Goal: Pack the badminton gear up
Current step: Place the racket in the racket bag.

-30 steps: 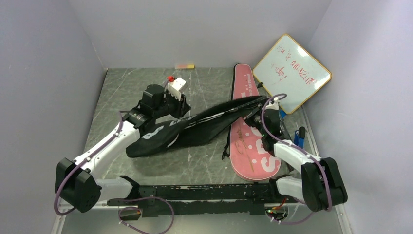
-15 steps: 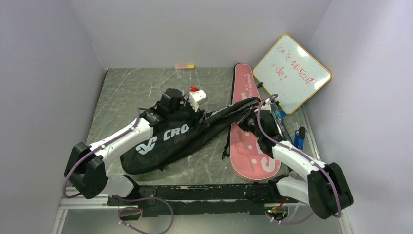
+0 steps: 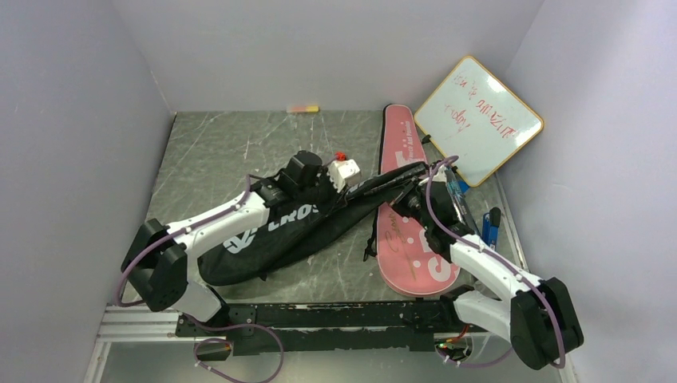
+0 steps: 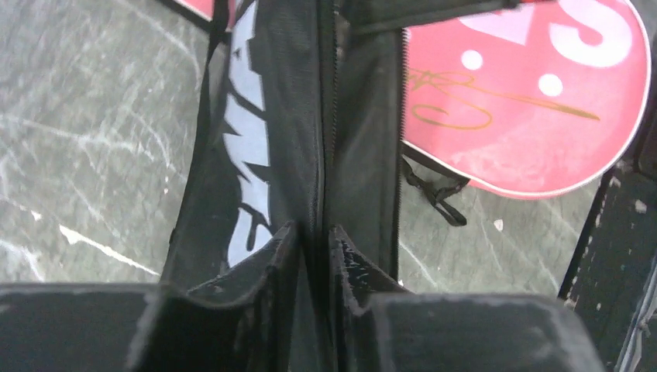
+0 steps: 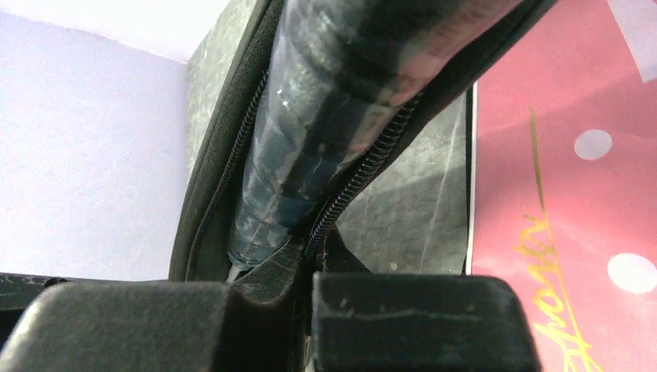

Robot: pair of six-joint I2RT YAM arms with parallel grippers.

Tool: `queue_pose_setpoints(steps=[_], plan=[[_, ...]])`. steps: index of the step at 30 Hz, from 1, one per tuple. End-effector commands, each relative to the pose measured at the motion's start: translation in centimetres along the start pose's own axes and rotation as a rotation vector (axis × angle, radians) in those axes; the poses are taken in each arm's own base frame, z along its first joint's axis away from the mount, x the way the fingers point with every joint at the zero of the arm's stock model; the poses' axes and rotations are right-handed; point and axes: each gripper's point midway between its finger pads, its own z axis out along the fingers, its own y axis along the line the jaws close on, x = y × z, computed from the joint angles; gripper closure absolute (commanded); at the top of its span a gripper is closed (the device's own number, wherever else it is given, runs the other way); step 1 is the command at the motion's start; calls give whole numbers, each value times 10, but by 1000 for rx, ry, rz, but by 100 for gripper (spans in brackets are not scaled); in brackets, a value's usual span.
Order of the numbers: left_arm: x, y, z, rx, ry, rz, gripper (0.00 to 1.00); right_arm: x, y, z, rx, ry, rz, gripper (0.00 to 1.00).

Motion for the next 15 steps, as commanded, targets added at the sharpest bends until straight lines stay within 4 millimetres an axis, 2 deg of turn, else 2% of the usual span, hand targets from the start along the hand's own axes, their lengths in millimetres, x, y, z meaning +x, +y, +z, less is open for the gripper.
queue_pose_setpoints(steps=[1, 2, 3, 6, 9, 12, 15], plan=[[-19, 24, -8, -128, -7, 33, 88, -21, 41, -12, -95, -40, 0, 100], [-19, 29, -10, -161, -3, 25, 94, -25, 44, -15, -85, -48, -8, 100], [-19, 36, -12, -199, 0, 12, 95, -31, 47, -18, -72, -62, -20, 100], [-24, 63, -30, -302, -20, -54, 95, -48, 32, -28, 66, -112, -50, 100], [-44, 83, -60, -325, -165, -127, 95, -63, 10, -37, 196, -188, -63, 99], [-65, 87, -83, -324, -280, -132, 95, -64, -9, -42, 251, -224, -53, 100], [-72, 82, -86, -288, -295, -118, 95, -57, -15, -43, 229, -216, -51, 100]])
